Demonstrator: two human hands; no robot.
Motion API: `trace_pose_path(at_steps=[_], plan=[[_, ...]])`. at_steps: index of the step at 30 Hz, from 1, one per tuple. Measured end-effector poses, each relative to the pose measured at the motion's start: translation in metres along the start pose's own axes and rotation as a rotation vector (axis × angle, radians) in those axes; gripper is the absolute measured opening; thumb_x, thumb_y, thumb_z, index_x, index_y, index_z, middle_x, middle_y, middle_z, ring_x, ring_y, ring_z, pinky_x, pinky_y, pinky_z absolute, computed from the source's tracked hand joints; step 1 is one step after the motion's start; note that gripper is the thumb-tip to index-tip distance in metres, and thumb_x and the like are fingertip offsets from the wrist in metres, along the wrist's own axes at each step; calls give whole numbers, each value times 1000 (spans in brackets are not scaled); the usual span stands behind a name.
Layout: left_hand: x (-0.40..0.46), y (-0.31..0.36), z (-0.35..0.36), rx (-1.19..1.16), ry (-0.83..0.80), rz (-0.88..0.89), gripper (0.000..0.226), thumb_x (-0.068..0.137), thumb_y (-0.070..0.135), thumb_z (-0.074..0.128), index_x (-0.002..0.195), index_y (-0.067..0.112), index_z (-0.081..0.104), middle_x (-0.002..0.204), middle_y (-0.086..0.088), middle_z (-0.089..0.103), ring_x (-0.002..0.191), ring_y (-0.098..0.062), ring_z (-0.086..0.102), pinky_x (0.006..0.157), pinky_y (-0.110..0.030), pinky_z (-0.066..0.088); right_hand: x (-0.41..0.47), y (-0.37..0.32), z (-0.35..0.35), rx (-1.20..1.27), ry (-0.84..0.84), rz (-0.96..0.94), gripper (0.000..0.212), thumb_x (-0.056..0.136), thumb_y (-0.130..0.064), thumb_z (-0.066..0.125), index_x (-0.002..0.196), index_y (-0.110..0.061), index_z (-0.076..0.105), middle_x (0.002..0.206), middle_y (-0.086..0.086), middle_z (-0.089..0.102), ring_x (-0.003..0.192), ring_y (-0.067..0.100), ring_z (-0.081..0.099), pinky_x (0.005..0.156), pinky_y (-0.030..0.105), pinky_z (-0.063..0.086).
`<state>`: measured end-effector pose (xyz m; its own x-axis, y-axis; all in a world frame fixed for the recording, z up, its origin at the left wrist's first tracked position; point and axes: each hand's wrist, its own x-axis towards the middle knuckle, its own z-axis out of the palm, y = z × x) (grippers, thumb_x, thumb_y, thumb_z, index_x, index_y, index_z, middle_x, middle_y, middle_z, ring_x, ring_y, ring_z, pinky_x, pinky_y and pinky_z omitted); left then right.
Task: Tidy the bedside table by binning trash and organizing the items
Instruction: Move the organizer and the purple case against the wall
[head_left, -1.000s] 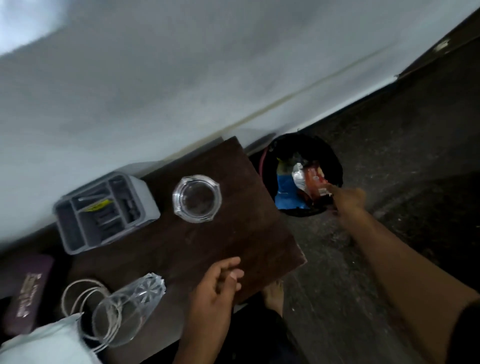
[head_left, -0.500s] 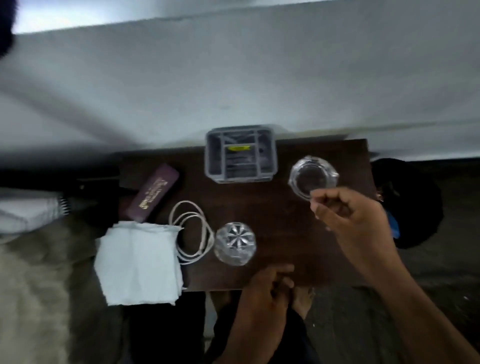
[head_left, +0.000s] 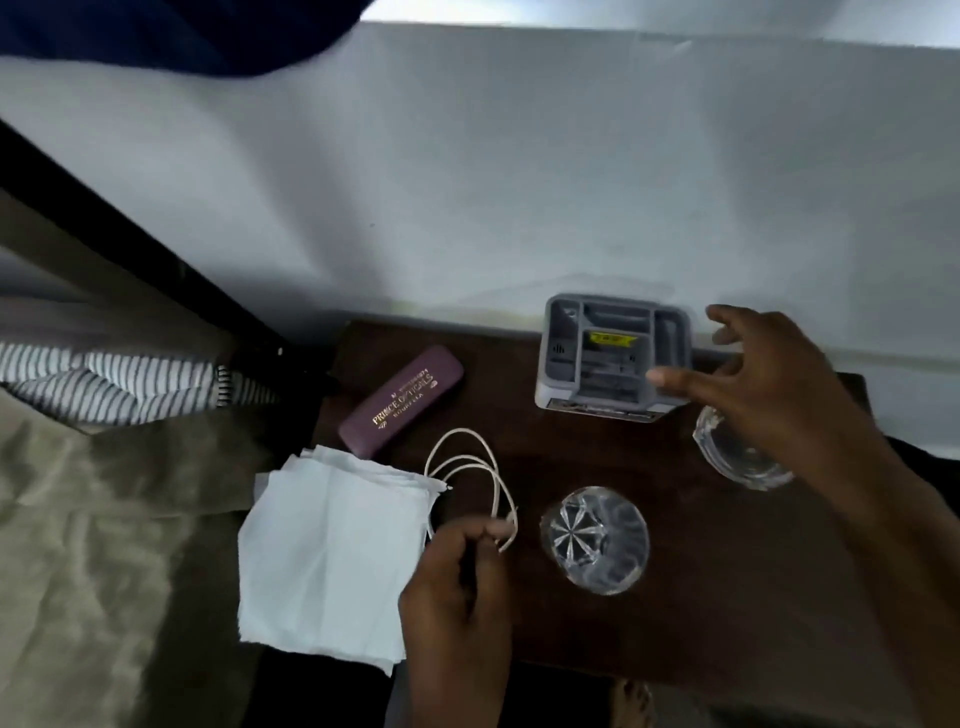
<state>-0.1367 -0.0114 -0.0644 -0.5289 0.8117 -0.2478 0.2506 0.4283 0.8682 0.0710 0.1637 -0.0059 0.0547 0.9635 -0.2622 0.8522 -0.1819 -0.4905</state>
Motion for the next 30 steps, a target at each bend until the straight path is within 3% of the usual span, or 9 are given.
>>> trace_pose_path(at_steps=[3,5,8,12,16,21,23,27,30], plan=[[18,9,1,-177,-49,-43,29,93,11,63,96,38,74,95,15,79,89,-3,72,81,-26,56,5,5,12,62,-99,-17,45,82,-39,78,120,-16,68,92,2,71,67,10,65,55,25,46],[34,18,7,-245,-133,-57,28,95,13,62,108,36,73,110,12,77,103,-3,70,89,-23,53,10,13,19,100,-79,-33,26,91,-18,72,117,-20,71,84,-5,72,63,11,70,53,25,53],[57,29,24,-275,-256,-54,36,98,18,59,131,32,63,128,15,68,109,13,62,96,-11,46,19,31,31,142,-18,-75,49,90,7,61,120,-30,71,82,-10,71,66,17,74,65,37,64],[67,40,43,-276,-358,-33,48,101,28,55,149,24,48,144,13,59,122,10,55,114,-25,39,25,51,44,257,25,-119,71,88,13,54,115,-53,61,74,-11,69,63,19,73,62,37,64],[84,50,51,-225,-346,-11,51,99,37,52,147,19,51,148,6,58,135,-8,53,118,-39,39,33,58,48,248,13,-94,58,94,6,52,142,-26,53,74,-4,70,60,16,72,48,23,60],[97,58,60,-158,-319,44,31,99,40,50,92,21,74,105,-13,78,105,-30,72,98,-51,55,31,50,52,324,34,-64,45,94,-2,61,138,-14,59,85,11,73,71,27,74,67,46,65],[102,59,64,-157,-282,49,38,97,39,53,92,8,74,97,-23,77,98,-39,72,92,-53,57,27,47,53,375,62,-63,45,92,-2,64,136,-11,60,91,11,73,72,25,73,72,48,65],[107,65,68,-110,-158,73,28,94,36,66,94,14,82,70,-1,75,63,-15,64,67,-28,53,21,44,52,518,90,-22,53,88,1,72,138,-8,57,92,5,72,68,20,72,78,43,64],[111,66,70,-136,-123,54,22,88,29,75,93,9,82,66,-1,72,58,-14,62,68,-28,55,19,42,52,619,112,59,52,84,3,75,134,3,58,82,6,70,71,24,72,77,44,63]])
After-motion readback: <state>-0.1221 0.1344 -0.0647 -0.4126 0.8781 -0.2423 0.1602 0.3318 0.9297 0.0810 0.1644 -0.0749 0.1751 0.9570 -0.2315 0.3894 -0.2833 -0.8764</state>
